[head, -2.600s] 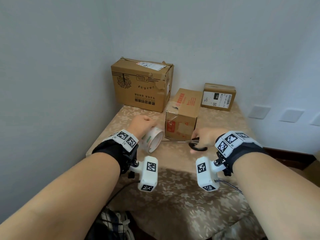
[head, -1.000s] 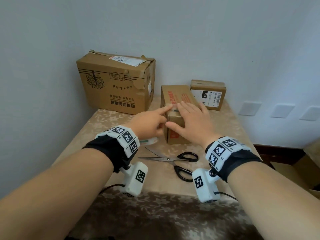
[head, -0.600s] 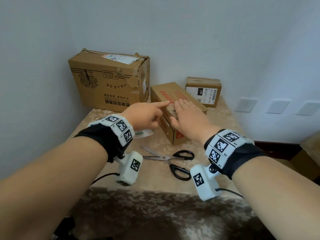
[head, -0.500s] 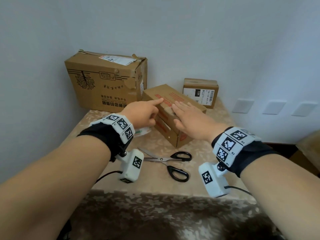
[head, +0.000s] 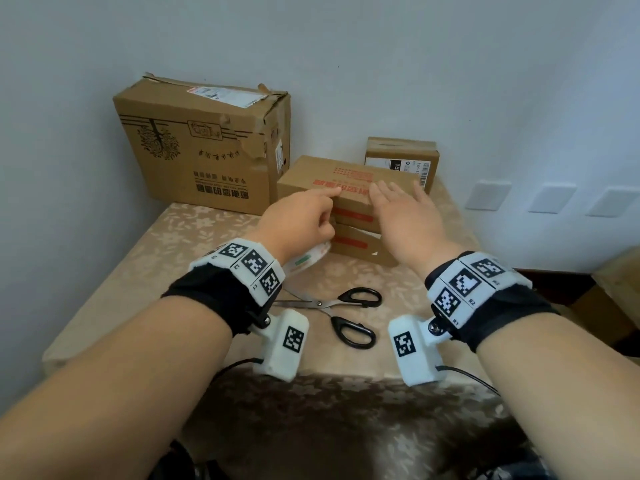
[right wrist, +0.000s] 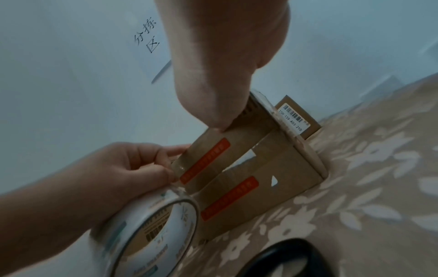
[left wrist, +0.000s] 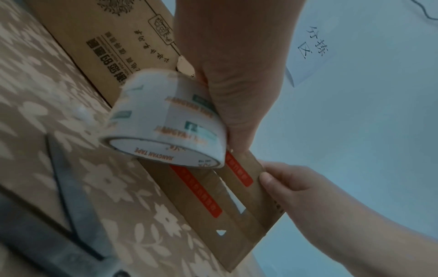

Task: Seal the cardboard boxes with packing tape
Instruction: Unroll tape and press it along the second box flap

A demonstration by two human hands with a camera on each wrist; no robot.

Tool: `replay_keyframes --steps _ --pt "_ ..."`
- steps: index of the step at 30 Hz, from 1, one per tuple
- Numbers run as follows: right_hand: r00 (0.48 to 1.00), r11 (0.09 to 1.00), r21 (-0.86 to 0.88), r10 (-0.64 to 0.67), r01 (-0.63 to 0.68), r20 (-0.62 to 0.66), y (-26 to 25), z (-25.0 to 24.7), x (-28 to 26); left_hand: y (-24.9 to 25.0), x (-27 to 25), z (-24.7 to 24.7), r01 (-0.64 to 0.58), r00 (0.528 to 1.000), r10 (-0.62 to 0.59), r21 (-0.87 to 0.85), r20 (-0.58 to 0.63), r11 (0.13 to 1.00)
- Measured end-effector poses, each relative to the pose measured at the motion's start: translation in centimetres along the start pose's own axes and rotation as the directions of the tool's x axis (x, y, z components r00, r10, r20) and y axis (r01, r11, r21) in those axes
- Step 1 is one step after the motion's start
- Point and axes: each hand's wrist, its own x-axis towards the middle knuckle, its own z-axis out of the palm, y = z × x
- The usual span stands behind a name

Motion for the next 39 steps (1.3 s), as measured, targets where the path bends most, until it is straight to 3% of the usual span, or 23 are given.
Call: replay_keyframes --steps 5,8,11,13,16,18,19,22,25,28,31,35,37,39 --pt "0.991 0.986 0.107 0.125 -0.129 0.048 1.3 0.5 -0.4 -0.2 0.3 0.5 0.049 0.991 -0.065 -0.134 -0.113 0.99" --pt "0.993 0.945 0.306 0.112 -0.114 0.022 1.2 0.7 -0.2 0.1 0.9 0.0 0.1 0.981 -0.14 -0.268 -0.137 0.958" --pt "0.992 0.929 0.361 0.113 -0.084 -0.059 0.6 0.3 -0.3 0.6 1.2 -0.7 0.159 0.961 -0.251 -0.511 -0.115 0.845" --pt "0.994 0.924 0.379 0.085 -0.052 -0.071 -0.2 -0.2 -0.4 0.9 1.2 -0.9 0.166 0.962 -0.264 -0.62 -0.069 0.767" --pt "0.984 0.891 0.454 0.057 0.027 -0.17 -0.9 -0.8 -0.6 1.9 0.8 -1.3 0.162 0.969 -0.243 -0.658 -0.033 0.735" --pt "0.947 0.779 0.617 0.101 0.116 -0.305 -0.7 -1.6 -1.0 2.7 0.5 -1.3 0.146 0.973 -0.228 -0.685 -0.03 0.714" --pt "0.944 0.701 0.699 0.117 0.142 -0.309 -0.6 -2.2 -1.2 3.1 0.3 -1.4 0.136 0.975 -0.222 -0.704 -0.031 0.697" --pt "0.988 0.492 0.864 0.042 0.107 -0.147 -0.4 -3.3 -1.8 3.6 -0.1 -1.5 0.114 0.977 -0.209 -0.741 -0.037 0.662" --pt "0.996 0.438 0.897 0.029 0.059 -0.08 0.0 -3.3 -1.8 3.7 -0.5 -1.6 0.084 0.979 -0.193 -0.723 -0.069 0.686" --pt "0.995 0.443 0.895 0.051 0.05 -0.08 -0.1 -3.3 -1.6 3.6 -0.9 -1.7 0.061 0.971 -0.197 -0.654 -0.137 0.754" --pt "0.988 0.459 0.885 0.082 0.078 -0.13 -0.7 -3.4 -1.4 3.6 -1.2 -2.1 0.035 0.968 -0.191 -0.66 -0.165 0.75" --pt "0.973 0.619 0.778 0.092 0.11 -0.211 -1.2 -3.5 -0.9 4.1 -2.2 -2.9 -0.011 0.979 -0.133 -0.689 -0.156 0.724" --pt "0.966 0.668 0.737 0.109 0.106 -0.236 -1.2 -3.5 -0.7 4.4 -2.4 -3.1 0.019 0.985 -0.128 -0.675 -0.112 0.737" --pt "0.961 0.691 0.717 0.129 0.092 -0.247 -1.2 -3.3 -0.6 4.4 -2.5 -3.5 0.118 0.975 -0.215 -0.705 -0.05 0.699"
